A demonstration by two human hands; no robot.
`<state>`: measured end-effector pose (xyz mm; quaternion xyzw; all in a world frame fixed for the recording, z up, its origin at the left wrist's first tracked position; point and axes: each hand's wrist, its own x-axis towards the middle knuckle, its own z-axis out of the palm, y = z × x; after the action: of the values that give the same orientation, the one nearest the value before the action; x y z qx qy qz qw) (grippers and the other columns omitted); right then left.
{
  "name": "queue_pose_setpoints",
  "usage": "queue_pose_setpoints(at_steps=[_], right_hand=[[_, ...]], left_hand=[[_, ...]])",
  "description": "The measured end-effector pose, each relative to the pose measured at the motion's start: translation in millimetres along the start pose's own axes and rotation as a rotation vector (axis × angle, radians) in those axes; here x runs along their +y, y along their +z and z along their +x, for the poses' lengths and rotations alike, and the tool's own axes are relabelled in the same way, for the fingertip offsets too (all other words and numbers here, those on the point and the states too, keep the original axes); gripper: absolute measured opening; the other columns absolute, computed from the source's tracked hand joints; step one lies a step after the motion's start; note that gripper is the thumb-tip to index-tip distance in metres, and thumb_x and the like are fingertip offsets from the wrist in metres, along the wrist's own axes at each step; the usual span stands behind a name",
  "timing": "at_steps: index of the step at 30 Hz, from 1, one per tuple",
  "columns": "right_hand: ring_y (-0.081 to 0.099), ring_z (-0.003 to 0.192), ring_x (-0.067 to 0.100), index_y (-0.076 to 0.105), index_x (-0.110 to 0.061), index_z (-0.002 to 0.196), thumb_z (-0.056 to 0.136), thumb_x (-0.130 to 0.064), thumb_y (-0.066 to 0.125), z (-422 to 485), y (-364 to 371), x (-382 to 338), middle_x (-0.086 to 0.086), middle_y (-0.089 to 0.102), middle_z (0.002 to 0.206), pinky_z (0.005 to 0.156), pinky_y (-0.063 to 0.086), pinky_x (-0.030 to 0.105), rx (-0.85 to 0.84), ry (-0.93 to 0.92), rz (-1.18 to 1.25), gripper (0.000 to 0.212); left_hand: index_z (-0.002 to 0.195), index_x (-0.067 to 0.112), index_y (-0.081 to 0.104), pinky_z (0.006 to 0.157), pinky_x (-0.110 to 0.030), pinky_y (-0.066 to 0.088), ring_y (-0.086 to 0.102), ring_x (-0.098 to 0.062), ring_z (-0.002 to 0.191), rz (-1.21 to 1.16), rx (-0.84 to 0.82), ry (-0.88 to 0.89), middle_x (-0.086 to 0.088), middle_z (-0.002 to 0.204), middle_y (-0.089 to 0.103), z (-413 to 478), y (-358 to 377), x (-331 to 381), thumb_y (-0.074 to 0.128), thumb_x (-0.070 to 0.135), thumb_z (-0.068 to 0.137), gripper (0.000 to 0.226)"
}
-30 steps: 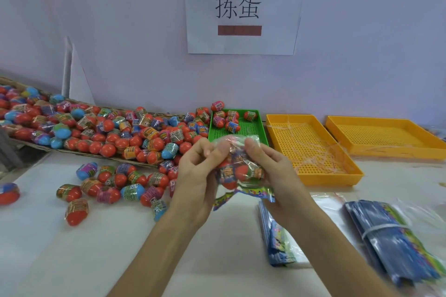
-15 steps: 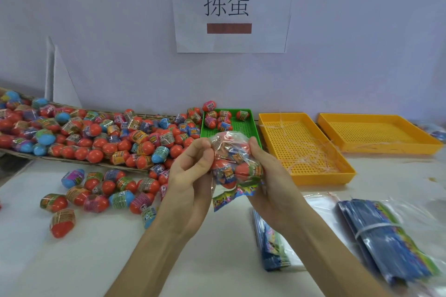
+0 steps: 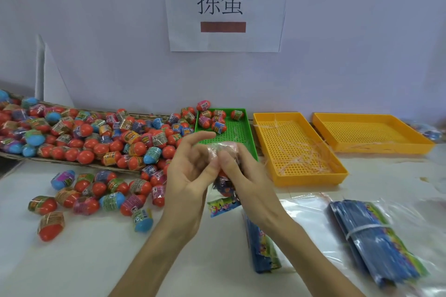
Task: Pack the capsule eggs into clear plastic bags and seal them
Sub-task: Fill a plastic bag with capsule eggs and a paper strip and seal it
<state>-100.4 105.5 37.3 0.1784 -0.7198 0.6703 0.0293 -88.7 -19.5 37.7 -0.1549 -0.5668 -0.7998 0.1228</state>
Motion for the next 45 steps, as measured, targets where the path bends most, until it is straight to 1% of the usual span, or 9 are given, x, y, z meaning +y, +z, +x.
queue_pose_setpoints(at_steps=[9,16,20,24,30,35,37,40,45], right_hand=[[0.068,0.083,0.021,0.061,-0.020,0.112,0.094,-0.063,0.041,-0.1,2.1,-1.2,0.002,0.069,0.094,0.073,0.061,0.036,-0.085,-0.051,-0.030,0.051],[0.063,0.084,0.018,0.057,-0.023,0.103,0.101,-0.068,0.021,-5.0,3.8,-1.0,-0.002,0.063,0.088,0.074,0.051,0.047,-0.131,-0.191,-0.312,0.058],[0.063,0.079,0.013,0.052,-0.030,0.102,0.095,-0.078,0.018,-7.8,-1.3,-2.6,-0.006,0.062,0.087,0.068,0.054,0.037,-0.082,-0.203,-0.373,0.059],[0.062,0.103,-0.008,0.037,-0.044,0.135,0.096,-0.069,0.038,-4.0,-10.4,-7.1,-0.033,0.059,0.111,0.078,0.055,0.014,-0.038,-0.078,-0.130,0.046],[0.070,0.101,0.023,0.073,-0.015,0.108,0.091,-0.029,0.069,8.0,-30.8,-15.8,0.008,0.073,0.107,0.082,0.060,0.037,0.081,0.152,0.145,0.022],[0.068,0.114,0.032,0.069,-0.010,0.124,0.094,-0.030,0.062,5.8,-25.5,-16.8,0.014,0.071,0.121,0.089,0.059,0.040,0.020,0.319,0.563,0.037],[0.071,0.109,0.024,0.072,-0.012,0.123,0.096,-0.030,0.058,4.3,-20.5,-17.2,0.010,0.072,0.121,0.079,0.060,0.030,-0.002,0.359,0.684,0.035],[0.067,0.113,0.026,0.074,-0.009,0.116,0.101,-0.030,0.050,5.2,-17.8,-10.8,0.012,0.070,0.123,0.094,0.055,0.037,0.016,0.388,0.799,0.035],[0.068,0.112,0.029,0.071,-0.012,0.119,0.087,-0.058,0.054,10.4,-26.0,-14.7,0.010,0.073,0.116,0.098,0.054,0.045,0.073,0.311,0.453,0.058]], left_hand=[[0.128,0.006,0.057,0.096,-0.048,0.050,0.062,-0.032,0.107,-0.156,-0.135,-0.353,-0.020,0.114,0.061,8.5,-14.2,12.4,0.091,0.039,0.066,0.078],[0.118,0.011,0.057,0.082,-0.040,0.058,0.066,-0.029,0.098,-0.303,-0.268,-0.473,-0.014,0.103,0.064,4.4,-22.9,11.9,0.100,0.041,0.052,0.085],[0.117,0.014,0.066,0.081,-0.038,0.060,0.069,-0.029,0.103,-0.276,-0.261,-0.426,-0.014,0.110,0.070,2.8,-20.5,12.1,0.096,0.040,0.061,0.069],[0.119,0.012,0.070,0.080,-0.034,0.061,0.070,-0.030,0.107,-0.174,-0.053,-0.372,-0.013,0.120,0.072,6.9,-17.0,8.5,0.071,0.027,0.087,0.035],[0.102,0.015,0.078,0.073,-0.034,0.062,0.074,-0.022,0.093,-0.154,0.079,-0.374,-0.011,0.109,0.075,11.3,-22.8,3.4,0.064,0.022,0.085,0.023],[0.125,0.001,0.067,0.109,-0.055,0.045,0.061,-0.039,0.123,-0.278,0.108,-0.459,-0.021,0.130,0.066,12.6,-22.1,1.6,0.064,0.019,0.085,0.044],[0.129,0.004,0.066,0.102,-0.052,0.053,0.061,-0.038,0.125,-0.308,0.076,-0.461,-0.019,0.132,0.066,12.0,-21.2,1.3,0.061,0.021,0.088,0.045],[0.128,0.009,0.069,0.081,-0.041,0.062,0.070,-0.031,0.112,-0.333,0.048,-0.480,-0.015,0.128,0.069,10.0,-21.3,3.1,0.060,0.029,0.089,0.045],[0.091,0.017,0.077,0.071,-0.036,0.063,0.073,-0.022,0.088,-0.143,0.076,-0.365,-0.008,0.099,0.075,10.6,-24.1,0.6,0.068,0.023,0.081,0.015]])
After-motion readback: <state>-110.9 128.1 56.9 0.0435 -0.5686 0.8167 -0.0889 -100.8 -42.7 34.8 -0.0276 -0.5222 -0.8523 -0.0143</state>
